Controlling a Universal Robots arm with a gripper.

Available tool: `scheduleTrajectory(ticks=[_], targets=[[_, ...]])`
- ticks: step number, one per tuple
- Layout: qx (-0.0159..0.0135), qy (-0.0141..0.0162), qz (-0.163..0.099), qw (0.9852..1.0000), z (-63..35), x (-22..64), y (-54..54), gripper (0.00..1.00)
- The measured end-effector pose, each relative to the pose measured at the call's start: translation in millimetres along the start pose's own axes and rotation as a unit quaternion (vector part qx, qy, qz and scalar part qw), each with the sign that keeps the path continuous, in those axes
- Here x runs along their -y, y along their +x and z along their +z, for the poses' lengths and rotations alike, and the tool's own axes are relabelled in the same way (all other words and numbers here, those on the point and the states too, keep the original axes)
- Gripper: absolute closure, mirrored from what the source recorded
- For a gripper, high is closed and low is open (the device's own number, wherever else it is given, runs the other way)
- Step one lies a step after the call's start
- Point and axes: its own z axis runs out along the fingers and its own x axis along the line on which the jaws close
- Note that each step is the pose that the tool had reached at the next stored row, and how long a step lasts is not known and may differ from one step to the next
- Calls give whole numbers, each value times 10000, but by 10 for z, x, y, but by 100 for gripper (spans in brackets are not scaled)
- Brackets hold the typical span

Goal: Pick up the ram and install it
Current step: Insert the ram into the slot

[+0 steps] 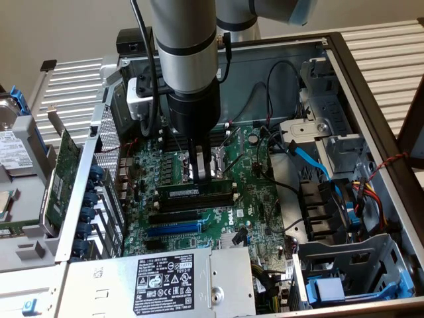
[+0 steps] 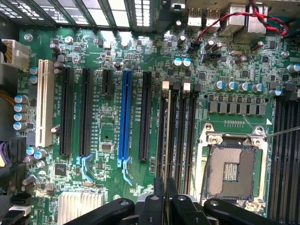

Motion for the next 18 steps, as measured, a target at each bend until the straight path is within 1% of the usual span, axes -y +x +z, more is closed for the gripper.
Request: scheduleTrajectory(ticks=[18], targets=[[-1,-1,0,10000,24,-1,9,87]])
